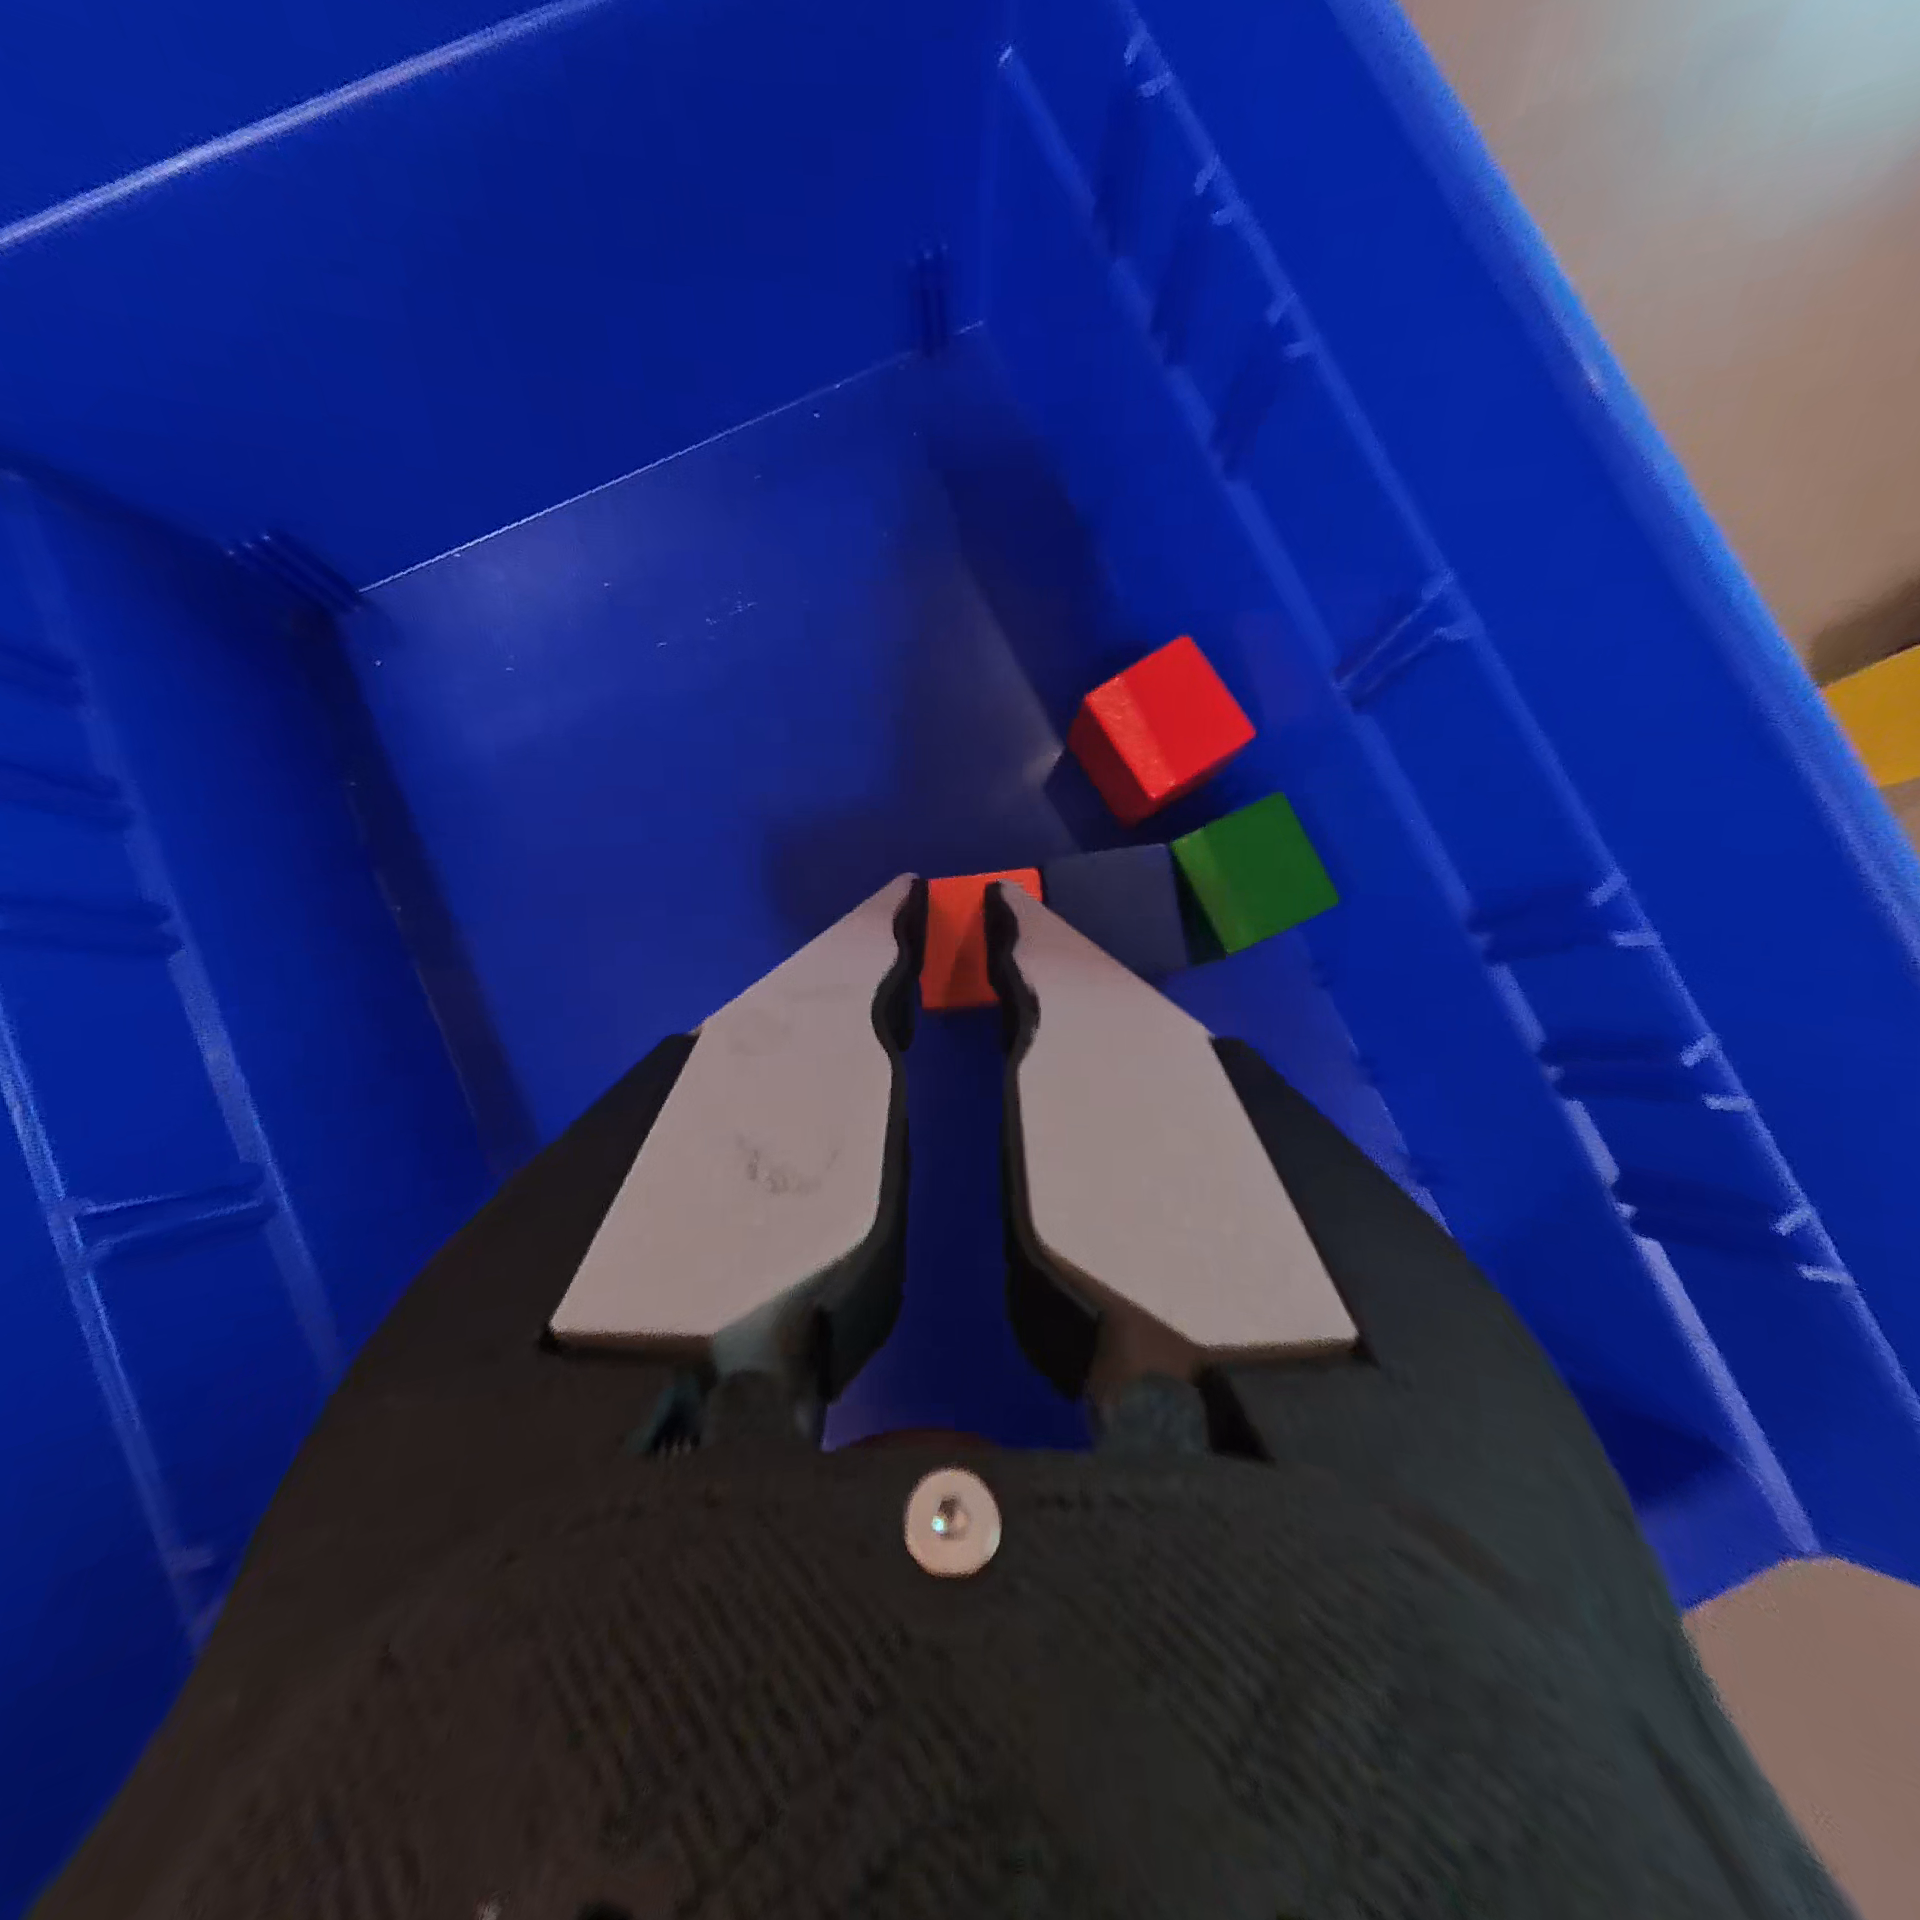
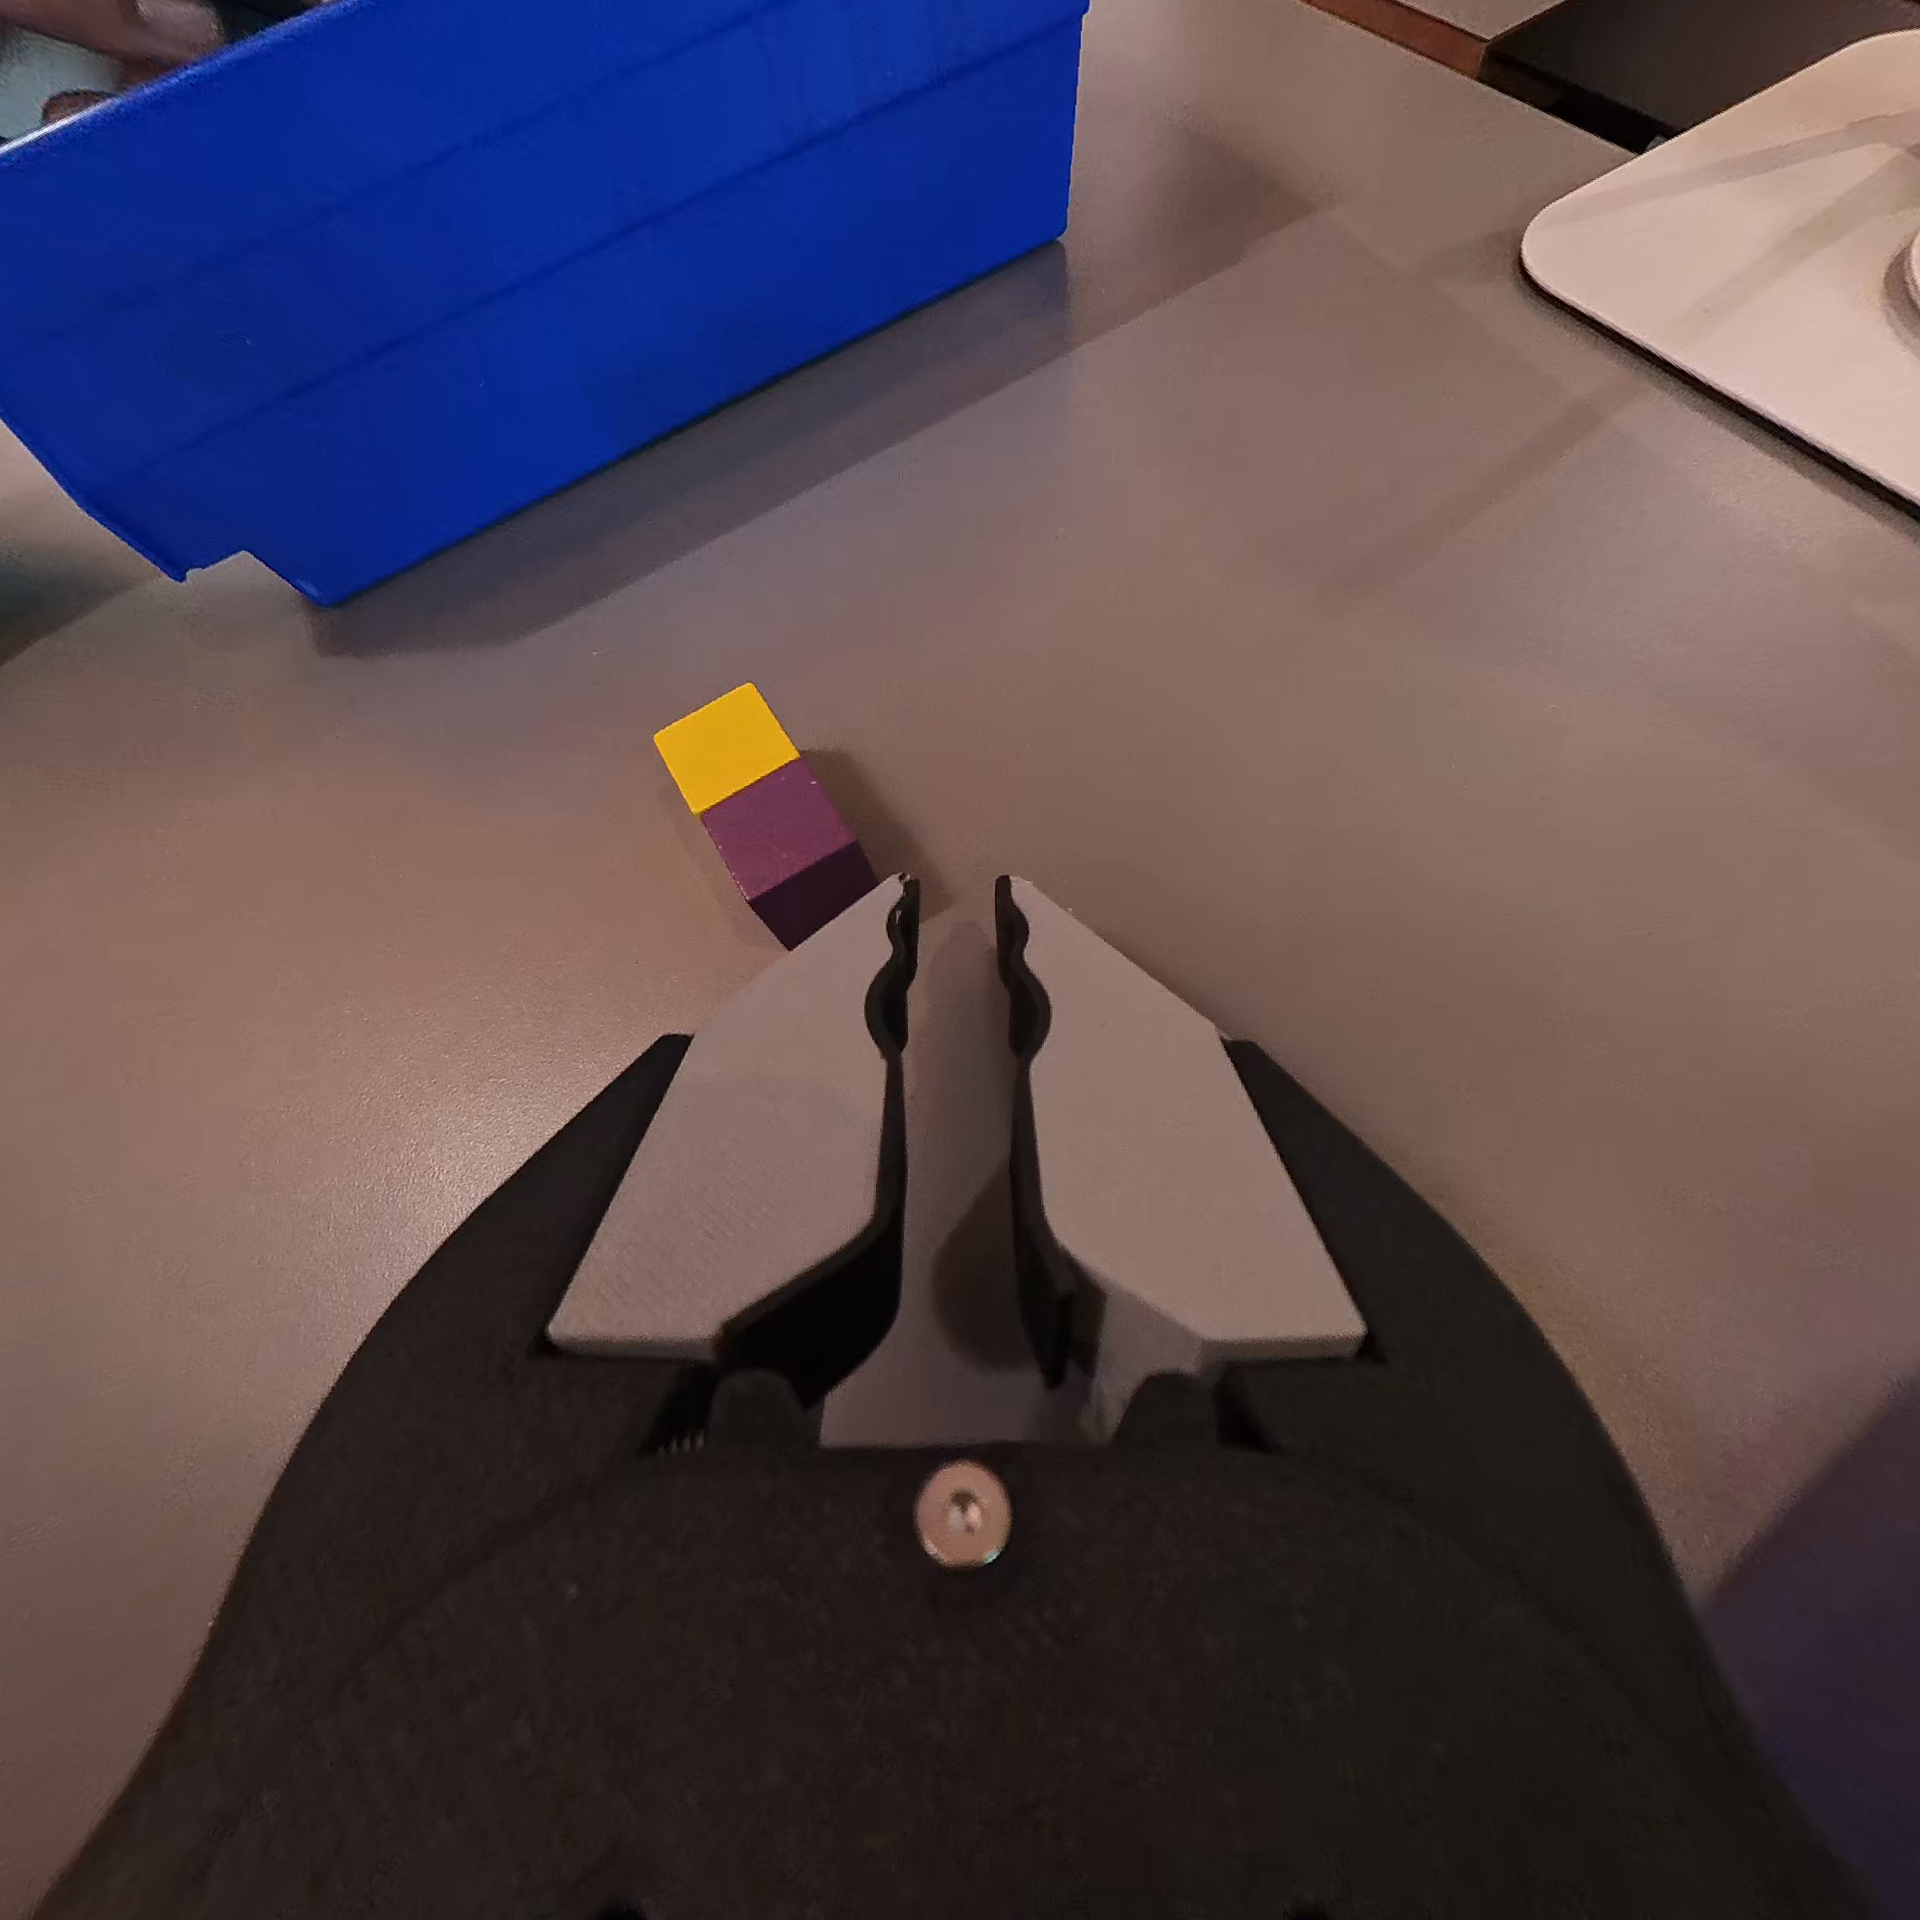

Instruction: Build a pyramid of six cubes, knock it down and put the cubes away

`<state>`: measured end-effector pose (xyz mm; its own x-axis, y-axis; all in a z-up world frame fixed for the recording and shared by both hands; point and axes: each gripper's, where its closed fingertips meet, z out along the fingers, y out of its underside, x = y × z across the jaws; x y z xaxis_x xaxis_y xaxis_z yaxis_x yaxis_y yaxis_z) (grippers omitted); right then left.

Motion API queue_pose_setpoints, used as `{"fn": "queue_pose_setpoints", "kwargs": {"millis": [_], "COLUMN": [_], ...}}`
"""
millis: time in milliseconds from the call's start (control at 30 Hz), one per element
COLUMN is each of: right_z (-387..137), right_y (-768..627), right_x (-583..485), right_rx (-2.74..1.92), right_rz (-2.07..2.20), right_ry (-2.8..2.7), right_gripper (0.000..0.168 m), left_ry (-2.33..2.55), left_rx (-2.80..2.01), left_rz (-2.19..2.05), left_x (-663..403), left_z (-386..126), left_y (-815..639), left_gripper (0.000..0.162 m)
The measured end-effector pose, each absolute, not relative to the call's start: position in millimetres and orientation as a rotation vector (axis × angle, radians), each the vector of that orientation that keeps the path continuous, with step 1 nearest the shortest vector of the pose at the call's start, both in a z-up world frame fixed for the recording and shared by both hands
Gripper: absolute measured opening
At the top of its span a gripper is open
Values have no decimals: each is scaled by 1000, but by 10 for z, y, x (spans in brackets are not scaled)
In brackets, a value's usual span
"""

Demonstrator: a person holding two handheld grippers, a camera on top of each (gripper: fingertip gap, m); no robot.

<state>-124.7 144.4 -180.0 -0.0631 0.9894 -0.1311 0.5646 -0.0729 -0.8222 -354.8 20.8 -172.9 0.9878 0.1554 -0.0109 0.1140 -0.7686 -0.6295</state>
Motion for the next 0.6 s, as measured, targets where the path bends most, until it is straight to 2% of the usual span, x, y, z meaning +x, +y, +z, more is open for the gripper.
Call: {"fn": "queue_pose_setpoints", "kwargs": {"millis": [600], "right_z": [-1811], "right_y": [1436], "right_x": [-1262], "right_rx": [-1670], "right_rz": [1011], "right_ry": [-1682], "right_gripper": [11], "left_ry": [-136], "left_rx": [-2463], "left_rz": [82], "left_x": [-3473], "left_z": [-1728], "left_y": [145], "left_gripper": [16]}}
